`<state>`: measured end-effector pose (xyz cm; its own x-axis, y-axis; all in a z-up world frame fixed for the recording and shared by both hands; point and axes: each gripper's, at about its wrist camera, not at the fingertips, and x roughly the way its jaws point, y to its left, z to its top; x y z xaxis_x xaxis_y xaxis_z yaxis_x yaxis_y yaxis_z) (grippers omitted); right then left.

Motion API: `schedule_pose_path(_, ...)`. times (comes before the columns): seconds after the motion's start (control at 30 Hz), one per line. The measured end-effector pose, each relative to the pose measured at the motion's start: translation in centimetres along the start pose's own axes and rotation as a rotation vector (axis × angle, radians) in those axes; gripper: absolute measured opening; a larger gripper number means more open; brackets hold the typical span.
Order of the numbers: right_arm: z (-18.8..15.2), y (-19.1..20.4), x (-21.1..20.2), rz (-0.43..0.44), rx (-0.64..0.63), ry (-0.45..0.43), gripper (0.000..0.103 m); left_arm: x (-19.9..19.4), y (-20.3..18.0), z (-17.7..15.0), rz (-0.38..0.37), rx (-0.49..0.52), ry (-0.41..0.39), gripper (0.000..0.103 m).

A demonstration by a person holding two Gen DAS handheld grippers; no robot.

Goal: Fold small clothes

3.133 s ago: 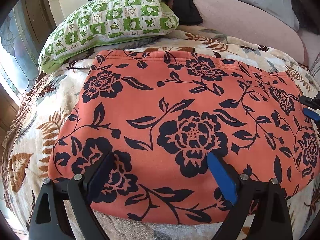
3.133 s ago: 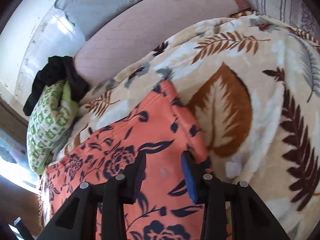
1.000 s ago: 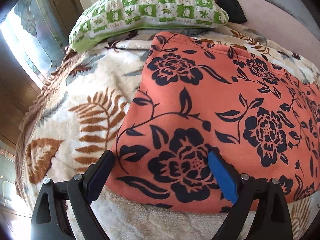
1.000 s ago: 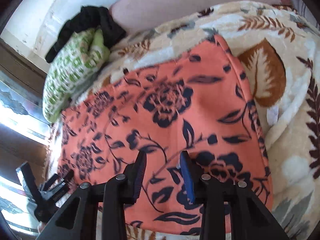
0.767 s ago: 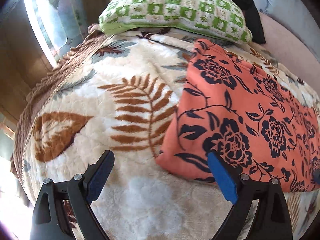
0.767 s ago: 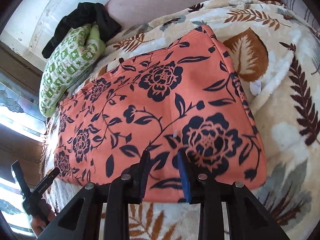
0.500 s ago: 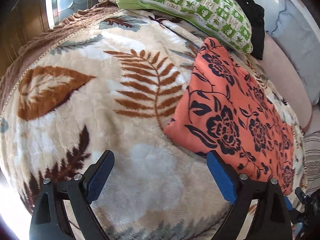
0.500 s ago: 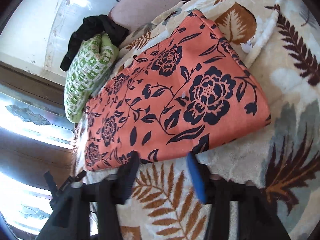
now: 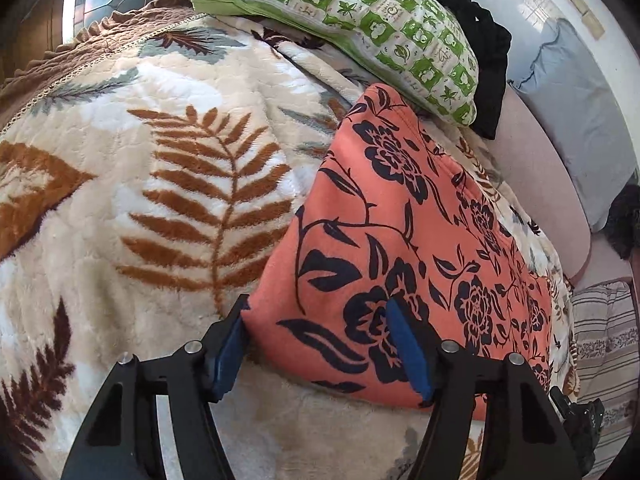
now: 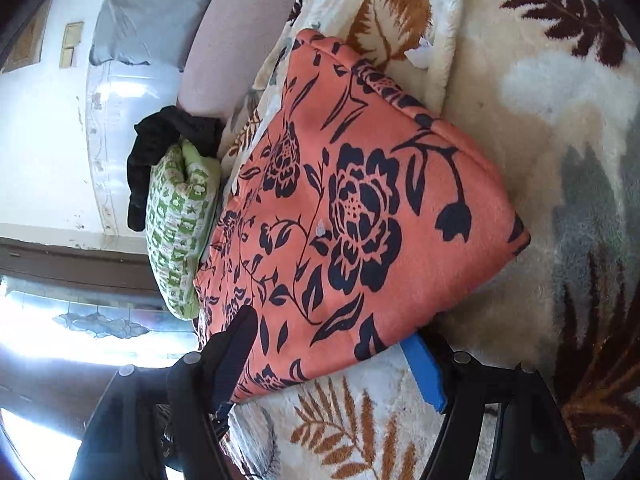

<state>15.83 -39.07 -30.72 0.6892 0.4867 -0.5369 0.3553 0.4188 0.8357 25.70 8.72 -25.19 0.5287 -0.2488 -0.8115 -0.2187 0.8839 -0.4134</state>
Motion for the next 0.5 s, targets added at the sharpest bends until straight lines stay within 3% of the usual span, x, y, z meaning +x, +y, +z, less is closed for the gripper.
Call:
schedule_pose_path(0.07, 0.4, 0.0, -0.1, 0.018, -0.001, -0.055, 0.073, 0.0, -0.2, 0.2, -0.024, -0.006, -0.023, 0.068)
schedule_pose_path(0.13, 0.8, 0.1, 0.2, 0.016, -0.021, -0.094, 0.072, -0.2, -0.6, 0.4, -0.048, 0.005, -0.042, 0.058)
schedule_pose_path(0.23, 1.3, 0.4, 0.7, -0.006, -0.060, -0.115, 0.065, 0.2, -0.8, 0.6, -0.064, 0.000, -0.039, 0.058)
schedule_pose_path(0.27, 1.4, 0.5, 0.8, -0.015, -0.074, -0.120, 0.055, 0.5, -0.7, 0.7, -0.066, -0.011, -0.026, 0.058)
schedule_pose_path(0.3, 1.6, 0.6, 1.1, -0.033, -0.089, -0.121, 0.038, 0.9, -0.6, 0.7, -0.067, -0.019, -0.013, 0.058)
schedule_pose_path(0.33, 1.8, 0.7, 1.4, -0.060, -0.101, -0.120, 0.031, 1.2, -0.5, 0.7, -0.066, -0.025, -0.003, 0.058)
schedule_pose_path(0.47, 1.9, 0.8, 1.5, -0.095, -0.128, -0.144, 0.022, 1.5, -0.8, 0.7, -0.059, -0.021, -0.012, 0.059)
schedule_pose_path(0.5, 1.8, 1.3, 1.5, -0.115, -0.161, -0.155, 0.019, 1.6, -0.7, 0.7, -0.066, -0.026, -0.017, 0.044)
